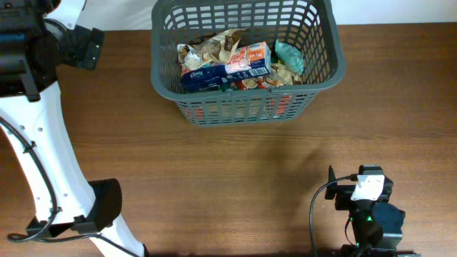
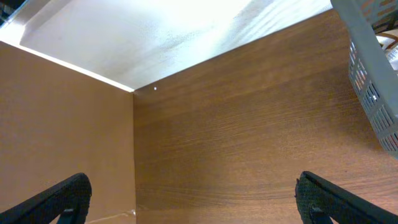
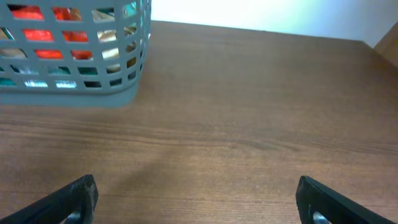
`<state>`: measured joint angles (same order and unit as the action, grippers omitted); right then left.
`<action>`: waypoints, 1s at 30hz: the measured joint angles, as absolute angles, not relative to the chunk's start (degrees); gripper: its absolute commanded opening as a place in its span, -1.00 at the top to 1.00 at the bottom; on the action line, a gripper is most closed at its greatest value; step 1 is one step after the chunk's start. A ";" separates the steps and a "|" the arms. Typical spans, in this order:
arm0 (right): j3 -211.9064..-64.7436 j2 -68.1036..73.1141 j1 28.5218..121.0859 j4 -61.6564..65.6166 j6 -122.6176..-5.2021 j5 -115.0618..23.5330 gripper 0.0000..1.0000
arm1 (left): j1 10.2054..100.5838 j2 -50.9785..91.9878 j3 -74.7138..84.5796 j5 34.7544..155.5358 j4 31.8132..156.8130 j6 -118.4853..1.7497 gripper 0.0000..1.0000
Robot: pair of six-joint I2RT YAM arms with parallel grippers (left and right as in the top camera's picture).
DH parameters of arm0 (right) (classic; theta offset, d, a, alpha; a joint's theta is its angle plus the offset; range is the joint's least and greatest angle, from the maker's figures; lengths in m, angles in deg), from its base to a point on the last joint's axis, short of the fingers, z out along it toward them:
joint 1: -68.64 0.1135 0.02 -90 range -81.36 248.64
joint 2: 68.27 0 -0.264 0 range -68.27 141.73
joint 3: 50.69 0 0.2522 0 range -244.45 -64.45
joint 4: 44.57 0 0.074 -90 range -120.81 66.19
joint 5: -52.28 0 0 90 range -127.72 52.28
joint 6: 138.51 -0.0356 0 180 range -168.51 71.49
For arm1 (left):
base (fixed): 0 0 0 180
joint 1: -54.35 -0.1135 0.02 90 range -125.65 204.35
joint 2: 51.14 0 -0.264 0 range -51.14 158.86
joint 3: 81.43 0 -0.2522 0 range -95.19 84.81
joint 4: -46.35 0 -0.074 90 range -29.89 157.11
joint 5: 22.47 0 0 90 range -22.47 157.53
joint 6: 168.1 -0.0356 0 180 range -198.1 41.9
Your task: Pack container
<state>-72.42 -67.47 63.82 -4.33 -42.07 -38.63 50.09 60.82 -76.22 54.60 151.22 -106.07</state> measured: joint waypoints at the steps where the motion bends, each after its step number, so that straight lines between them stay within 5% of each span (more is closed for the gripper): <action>1: -72.42 -67.47 63.82 -4.33 -42.10 -38.63 -0.98 | 50.09 60.82 -76.22 54.60 151.22 -106.05 -0.99; 25: -72.42 -67.47 63.82 -4.35 -42.12 -38.63 -0.98 | 50.75 59.09 -76.13 54.84 154.71 -106.03 -0.99; 30: -72.42 -67.47 63.82 -4.37 -42.10 -38.63 -0.98 | 50.31 51.22 -71.39 65.99 151.94 -104.91 -0.99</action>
